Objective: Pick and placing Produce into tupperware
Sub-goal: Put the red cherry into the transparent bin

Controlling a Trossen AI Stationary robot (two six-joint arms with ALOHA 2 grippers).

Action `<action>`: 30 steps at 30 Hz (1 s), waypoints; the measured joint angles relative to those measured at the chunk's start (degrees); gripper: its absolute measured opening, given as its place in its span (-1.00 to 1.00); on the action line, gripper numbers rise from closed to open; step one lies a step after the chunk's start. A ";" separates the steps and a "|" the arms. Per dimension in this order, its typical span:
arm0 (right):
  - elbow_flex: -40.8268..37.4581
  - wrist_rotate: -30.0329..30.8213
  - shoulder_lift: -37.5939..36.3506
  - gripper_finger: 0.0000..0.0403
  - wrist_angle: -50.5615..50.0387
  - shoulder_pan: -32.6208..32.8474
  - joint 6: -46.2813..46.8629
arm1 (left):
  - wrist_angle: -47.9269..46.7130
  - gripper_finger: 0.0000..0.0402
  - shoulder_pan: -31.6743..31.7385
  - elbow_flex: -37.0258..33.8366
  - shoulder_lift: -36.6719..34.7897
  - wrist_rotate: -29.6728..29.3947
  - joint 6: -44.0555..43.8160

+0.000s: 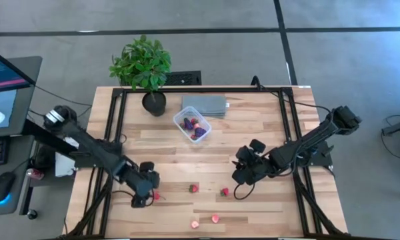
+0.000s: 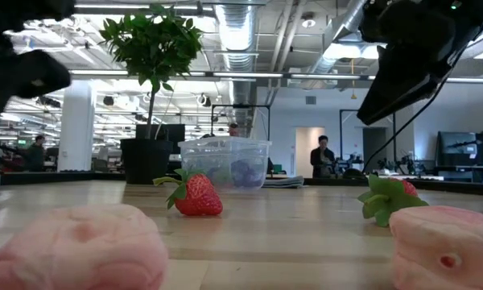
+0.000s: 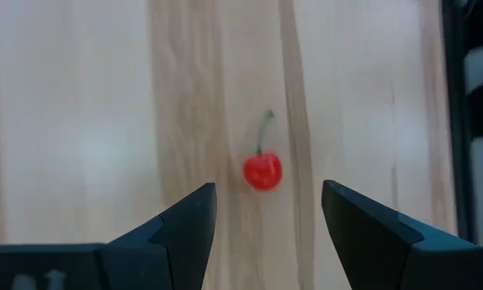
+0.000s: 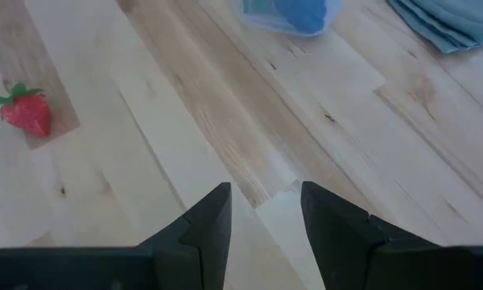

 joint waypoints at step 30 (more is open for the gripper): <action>0.01 -4.02 0.00 -0.13 0.61 0.15 -1.51 | 9.84 0.08 -5.35 0.39 15.89 -4.81 -11.15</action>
